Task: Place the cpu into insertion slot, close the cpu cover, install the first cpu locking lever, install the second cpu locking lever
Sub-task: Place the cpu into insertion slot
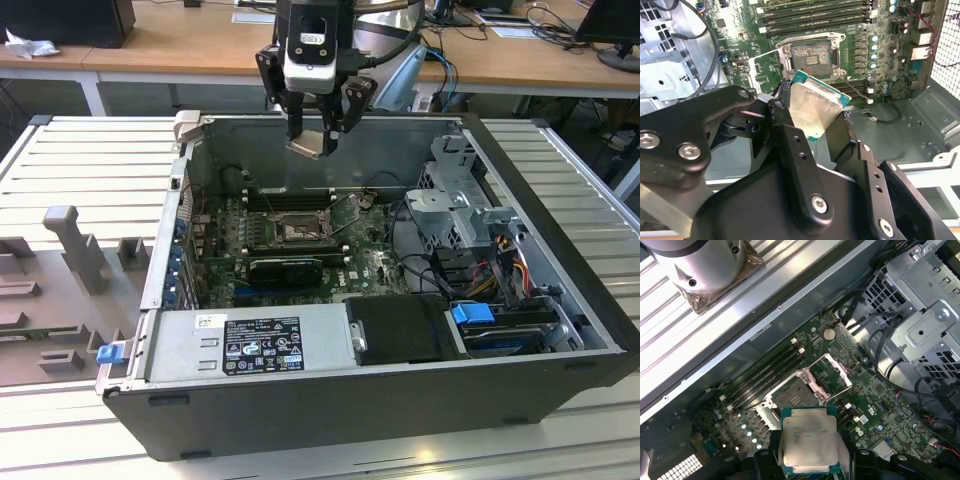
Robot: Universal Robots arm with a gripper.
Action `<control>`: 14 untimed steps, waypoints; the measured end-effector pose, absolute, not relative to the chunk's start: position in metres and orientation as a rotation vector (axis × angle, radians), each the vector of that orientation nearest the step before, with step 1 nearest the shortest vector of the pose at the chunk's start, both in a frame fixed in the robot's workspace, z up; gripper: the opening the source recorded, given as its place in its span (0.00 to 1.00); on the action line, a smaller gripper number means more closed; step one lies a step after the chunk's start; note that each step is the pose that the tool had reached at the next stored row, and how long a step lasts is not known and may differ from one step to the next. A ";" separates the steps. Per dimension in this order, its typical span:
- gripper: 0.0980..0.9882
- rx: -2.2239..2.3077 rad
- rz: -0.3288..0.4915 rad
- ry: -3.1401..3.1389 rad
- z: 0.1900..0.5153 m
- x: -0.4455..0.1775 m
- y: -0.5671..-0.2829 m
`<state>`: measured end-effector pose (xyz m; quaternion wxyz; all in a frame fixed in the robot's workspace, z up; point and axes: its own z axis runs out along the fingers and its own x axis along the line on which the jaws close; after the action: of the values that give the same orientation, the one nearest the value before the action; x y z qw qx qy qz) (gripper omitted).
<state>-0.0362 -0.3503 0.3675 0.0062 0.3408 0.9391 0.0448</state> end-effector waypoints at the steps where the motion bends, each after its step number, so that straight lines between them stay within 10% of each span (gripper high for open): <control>1: 0.48 1.078 0.140 2.934 0.367 -0.036 -0.350; 14: 0.48 1.333 0.137 2.818 0.364 -0.036 -0.350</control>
<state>-0.0362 -0.3503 0.3636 0.0104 0.4271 0.9031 0.0438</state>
